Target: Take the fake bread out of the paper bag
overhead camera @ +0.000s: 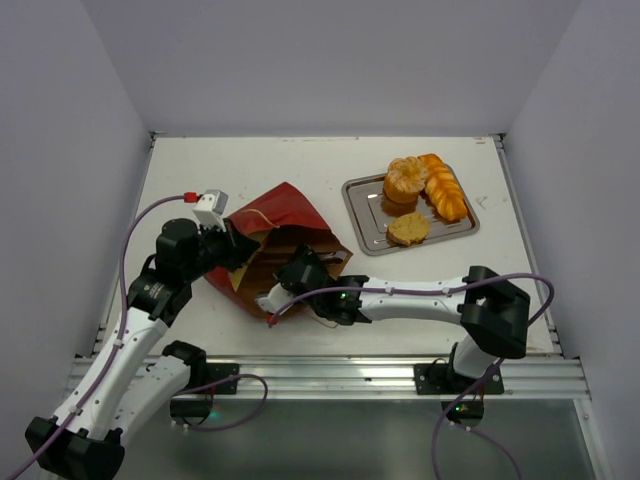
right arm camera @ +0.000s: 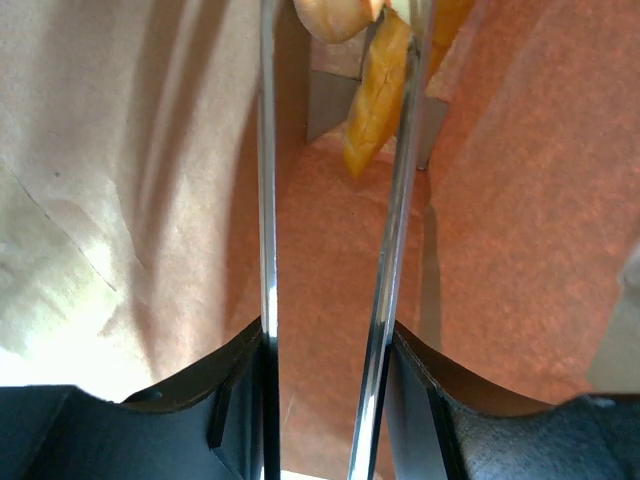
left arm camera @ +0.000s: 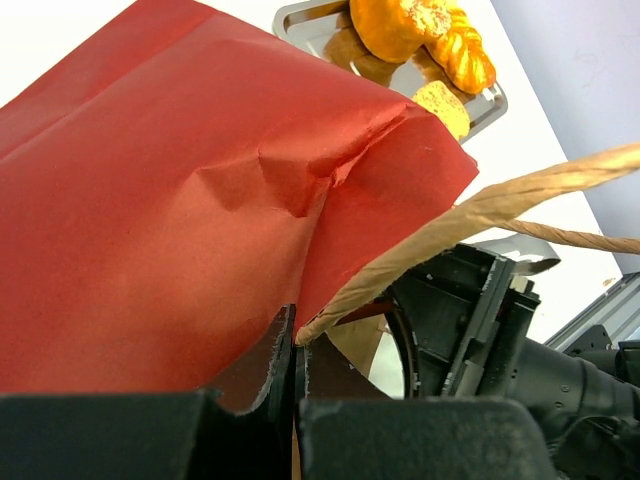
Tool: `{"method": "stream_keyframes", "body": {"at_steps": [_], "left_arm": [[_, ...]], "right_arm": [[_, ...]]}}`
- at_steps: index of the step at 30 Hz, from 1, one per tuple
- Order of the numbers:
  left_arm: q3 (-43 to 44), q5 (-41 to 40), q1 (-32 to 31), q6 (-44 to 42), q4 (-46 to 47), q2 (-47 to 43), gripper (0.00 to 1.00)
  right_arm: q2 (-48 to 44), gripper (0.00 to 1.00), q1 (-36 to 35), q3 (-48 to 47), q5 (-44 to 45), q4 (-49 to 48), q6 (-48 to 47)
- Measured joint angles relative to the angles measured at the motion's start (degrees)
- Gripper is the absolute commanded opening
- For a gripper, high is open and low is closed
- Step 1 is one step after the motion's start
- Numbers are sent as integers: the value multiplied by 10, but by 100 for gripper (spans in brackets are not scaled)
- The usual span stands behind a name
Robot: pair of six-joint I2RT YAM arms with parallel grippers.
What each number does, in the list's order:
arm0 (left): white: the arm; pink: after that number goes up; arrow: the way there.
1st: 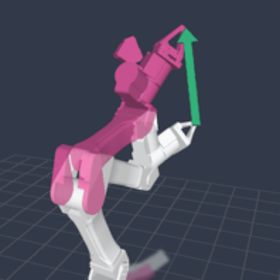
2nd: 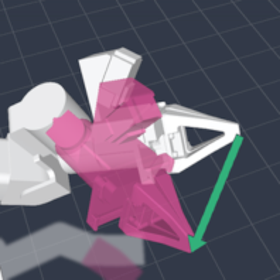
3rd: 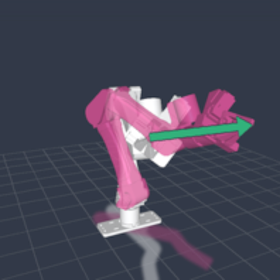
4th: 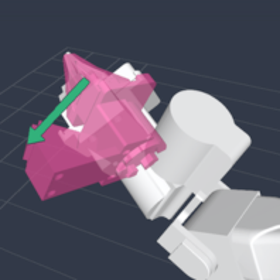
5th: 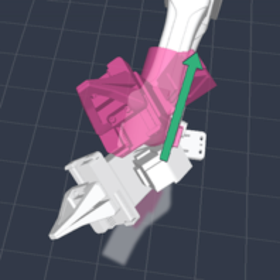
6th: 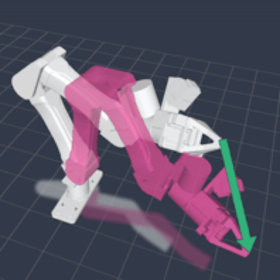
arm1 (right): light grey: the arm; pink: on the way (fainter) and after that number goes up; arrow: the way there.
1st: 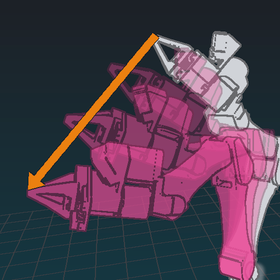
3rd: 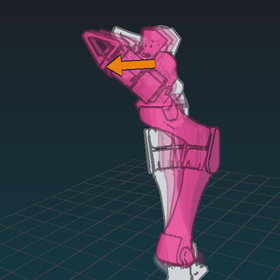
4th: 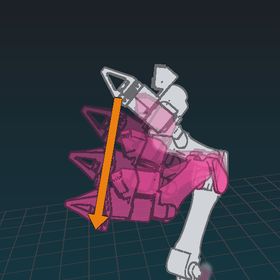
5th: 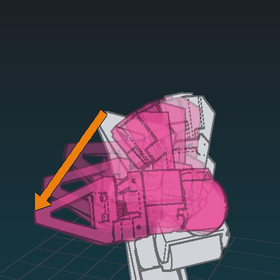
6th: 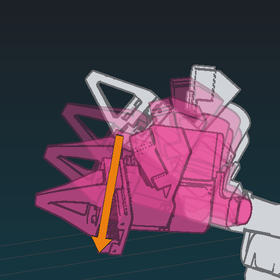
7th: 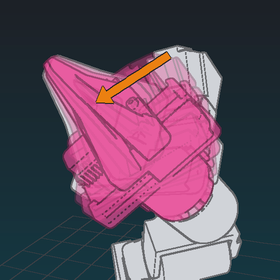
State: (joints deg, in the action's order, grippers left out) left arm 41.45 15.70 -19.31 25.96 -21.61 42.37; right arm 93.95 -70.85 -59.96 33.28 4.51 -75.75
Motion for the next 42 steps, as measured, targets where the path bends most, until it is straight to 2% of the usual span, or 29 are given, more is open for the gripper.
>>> {"method": "stream_keyframes", "body": {"at_steps": [7, 12, 13, 16, 19, 25, 29, 36, 42], "left_arm": [[0, 0, 0, 0, -3, -1, 0], [0, 0, 0, 0, -4, -1, 0], [0, 0, 0, 0, -3, -1, 0], [0, 0, 0, 0, -4, -1, 0], [0, 0, 0, 0, -4, -1, 0], [0, 0, 0, 0, -4, -2, 0], [3, 0, 0, 0, -3, -3, 0], [10, -8, 0, 0, -3, 0, 0], [17, -28, 0, 5, 1, 4, 0]], "right_arm": [[29, 47, 0, -3, 22, -36, -13], [50, 43, 0, -8, 44, -64, -21], [54, 40, 0, -9, 49, -70, -22], [62, 18, 0, -12, 59, -82, -25], [62, 10, 0, -12, 62, -90, -21], [42, 4, 5, -12, 46, -63, 5], [-25, 3, 22, 1, -7, 2, 49], [-198, 2, 52, 51, -83, 89, 113], [-285, 2, 68, 79, -129, 159, 144]]}}
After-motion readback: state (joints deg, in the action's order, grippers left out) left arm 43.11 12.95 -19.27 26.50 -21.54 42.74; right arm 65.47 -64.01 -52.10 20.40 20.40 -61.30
